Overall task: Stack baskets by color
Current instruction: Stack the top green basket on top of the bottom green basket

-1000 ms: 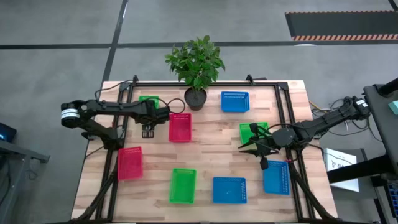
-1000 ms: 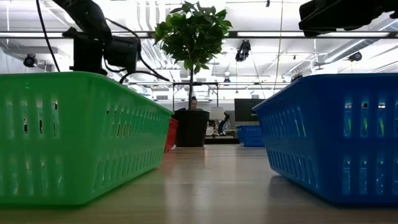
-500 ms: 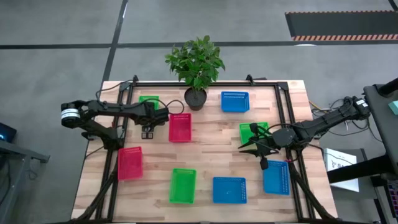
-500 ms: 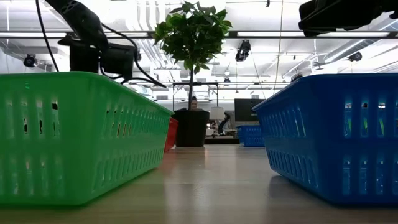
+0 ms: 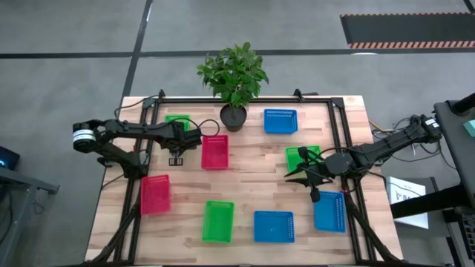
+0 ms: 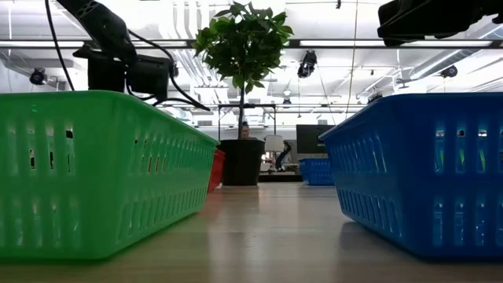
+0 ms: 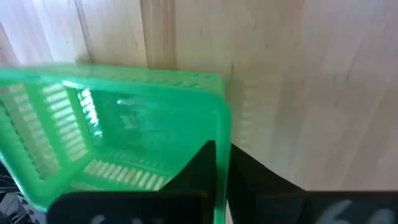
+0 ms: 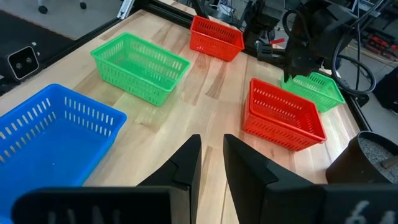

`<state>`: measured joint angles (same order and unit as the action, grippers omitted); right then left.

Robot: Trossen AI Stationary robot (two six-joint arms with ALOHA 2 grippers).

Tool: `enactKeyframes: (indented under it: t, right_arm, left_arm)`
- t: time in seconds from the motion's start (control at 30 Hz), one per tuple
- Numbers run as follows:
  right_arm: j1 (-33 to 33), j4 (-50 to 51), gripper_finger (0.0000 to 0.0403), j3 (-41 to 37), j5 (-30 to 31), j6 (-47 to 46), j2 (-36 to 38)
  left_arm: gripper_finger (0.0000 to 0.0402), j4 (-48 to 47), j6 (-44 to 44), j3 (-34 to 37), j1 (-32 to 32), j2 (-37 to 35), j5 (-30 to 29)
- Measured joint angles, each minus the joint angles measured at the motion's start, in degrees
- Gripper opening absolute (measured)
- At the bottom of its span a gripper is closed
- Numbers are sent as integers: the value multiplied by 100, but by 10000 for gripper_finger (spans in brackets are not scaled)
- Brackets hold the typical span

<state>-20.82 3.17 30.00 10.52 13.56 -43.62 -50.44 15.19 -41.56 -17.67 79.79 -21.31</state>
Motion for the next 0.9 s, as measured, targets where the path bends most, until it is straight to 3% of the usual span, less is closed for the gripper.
enactKeyframes:
  t: [0.2,0.5,0.7,0.9]
  right_arm:
    - [0,-1,61,0,0,-47,0]
    - [-4,0,61,0,-2,-159,0]
    - [-4,1,61,0,-2,-159,0]
    - [-4,48,61,0,-2,-160,0]
  left_arm:
    - [1,-157,-176,-171,17,-10,-158]
    - [0,-1279,-799,-947,294,-26,-307]
    - [0,-2191,-1594,-1637,808,-28,-307]
    - [0,-2669,-2691,-2318,1728,-28,-273]
